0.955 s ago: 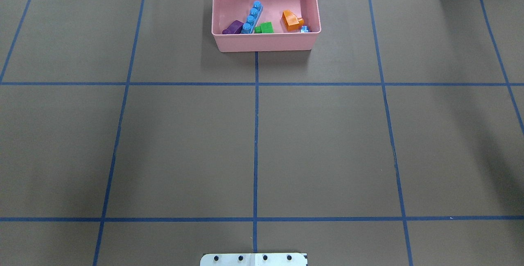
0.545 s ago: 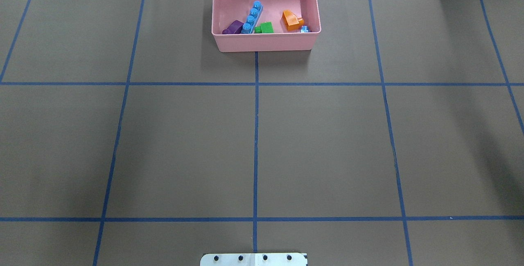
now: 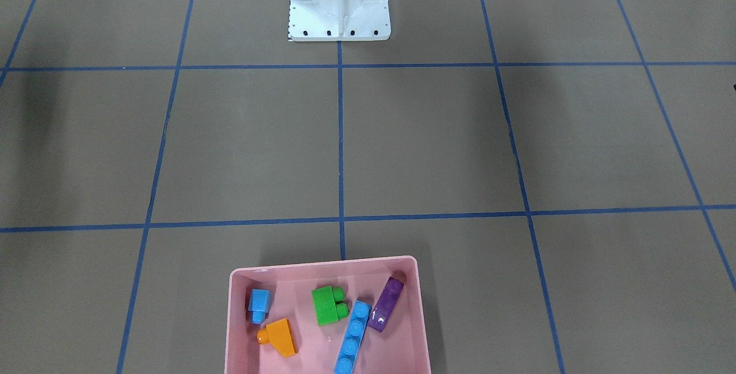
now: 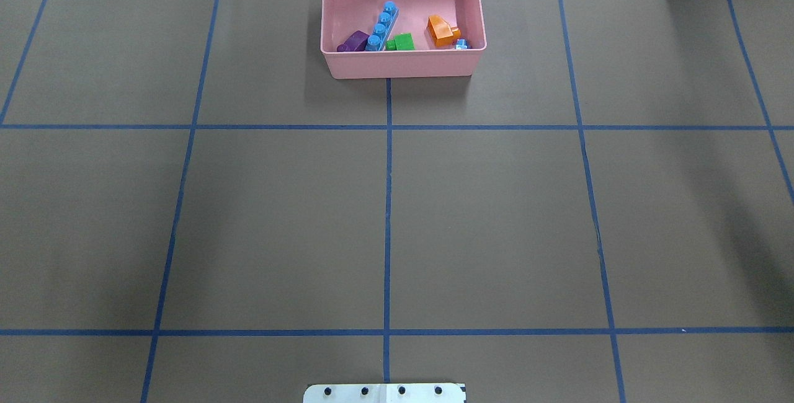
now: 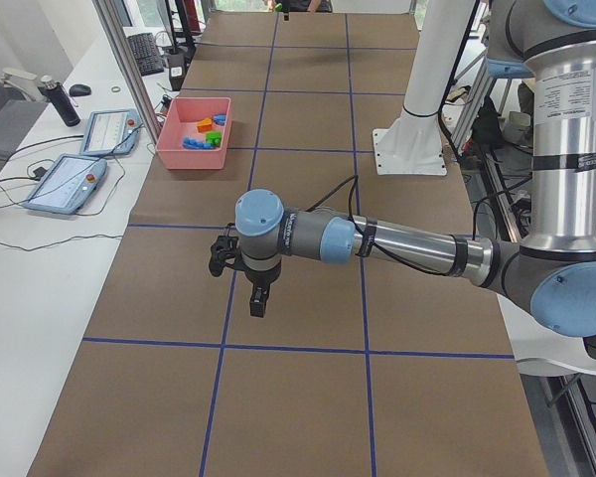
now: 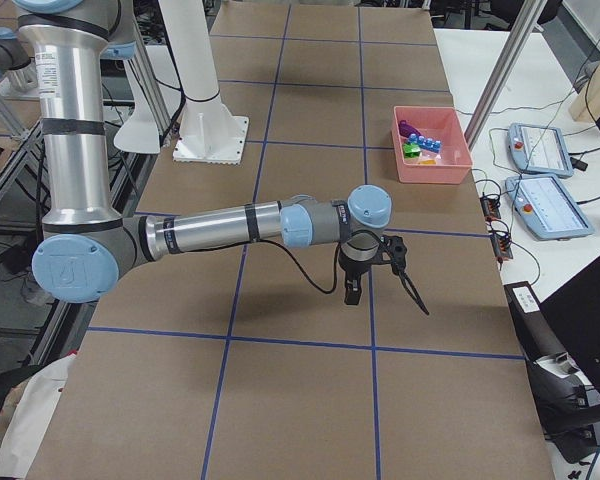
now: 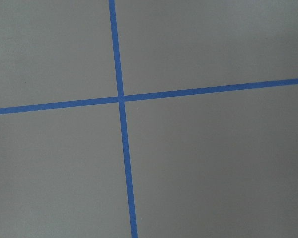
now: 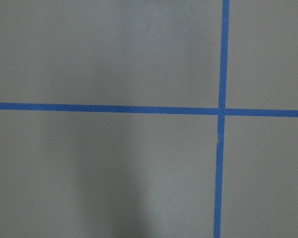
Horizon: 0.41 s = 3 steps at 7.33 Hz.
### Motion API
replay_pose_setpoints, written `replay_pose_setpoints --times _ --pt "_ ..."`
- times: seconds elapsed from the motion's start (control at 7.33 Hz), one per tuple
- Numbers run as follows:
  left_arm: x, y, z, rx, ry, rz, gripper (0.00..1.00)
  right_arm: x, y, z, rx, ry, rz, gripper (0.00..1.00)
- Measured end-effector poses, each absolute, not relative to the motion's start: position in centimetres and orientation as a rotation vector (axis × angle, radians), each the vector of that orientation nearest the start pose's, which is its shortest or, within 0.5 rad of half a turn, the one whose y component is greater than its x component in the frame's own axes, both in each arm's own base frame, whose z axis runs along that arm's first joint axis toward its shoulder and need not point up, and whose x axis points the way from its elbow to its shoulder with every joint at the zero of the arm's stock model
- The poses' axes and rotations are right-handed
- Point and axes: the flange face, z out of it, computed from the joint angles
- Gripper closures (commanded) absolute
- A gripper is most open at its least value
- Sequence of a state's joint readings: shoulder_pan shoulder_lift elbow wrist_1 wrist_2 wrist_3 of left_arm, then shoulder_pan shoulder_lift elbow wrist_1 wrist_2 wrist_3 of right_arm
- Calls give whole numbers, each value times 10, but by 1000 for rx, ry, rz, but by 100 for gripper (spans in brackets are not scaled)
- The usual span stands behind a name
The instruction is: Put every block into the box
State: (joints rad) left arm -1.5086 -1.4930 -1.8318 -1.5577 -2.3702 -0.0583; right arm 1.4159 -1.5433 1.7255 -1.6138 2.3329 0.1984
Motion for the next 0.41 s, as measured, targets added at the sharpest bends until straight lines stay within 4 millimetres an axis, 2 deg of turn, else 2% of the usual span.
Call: replay_pose_setpoints --times 0.41 --pt "-33 -470 567 114 803 74 0 -15 -511 572 -1 -774 -13 0"
